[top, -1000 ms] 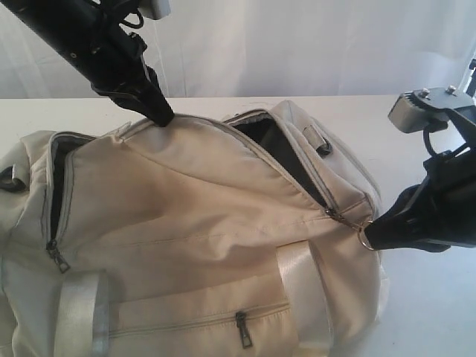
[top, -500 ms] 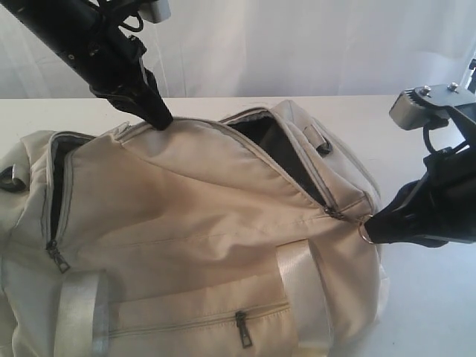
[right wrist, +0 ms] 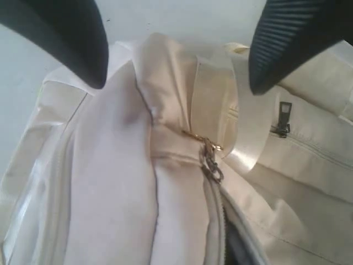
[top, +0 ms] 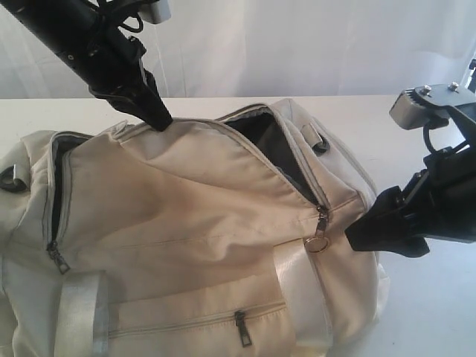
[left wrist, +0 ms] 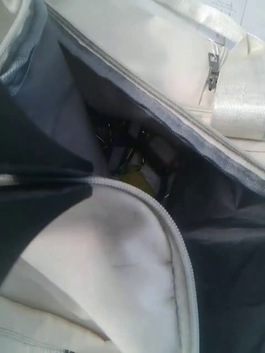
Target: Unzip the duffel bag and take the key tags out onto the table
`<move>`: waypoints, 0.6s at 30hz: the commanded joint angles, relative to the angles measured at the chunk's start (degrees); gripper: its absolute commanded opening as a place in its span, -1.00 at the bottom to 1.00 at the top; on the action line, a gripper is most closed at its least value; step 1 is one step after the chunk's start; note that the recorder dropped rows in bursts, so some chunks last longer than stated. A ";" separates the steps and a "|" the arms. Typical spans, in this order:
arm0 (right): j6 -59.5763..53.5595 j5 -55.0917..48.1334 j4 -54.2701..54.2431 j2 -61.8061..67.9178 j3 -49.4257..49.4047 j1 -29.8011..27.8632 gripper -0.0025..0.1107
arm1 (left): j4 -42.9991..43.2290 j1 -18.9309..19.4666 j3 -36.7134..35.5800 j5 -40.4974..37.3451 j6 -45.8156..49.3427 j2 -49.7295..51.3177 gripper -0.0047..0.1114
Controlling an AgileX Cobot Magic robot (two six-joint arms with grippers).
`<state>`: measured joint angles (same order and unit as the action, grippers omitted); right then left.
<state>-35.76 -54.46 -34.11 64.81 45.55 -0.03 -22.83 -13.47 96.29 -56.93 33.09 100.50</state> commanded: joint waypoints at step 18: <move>1.25 -2.91 -0.42 -1.24 -0.30 -0.41 0.20 | -3.13 0.21 -0.37 -13.03 -4.93 -11.08 -0.92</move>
<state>-35.27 -56.81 -34.11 64.54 45.55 -0.03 -24.25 -13.47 96.29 -64.84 30.06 91.98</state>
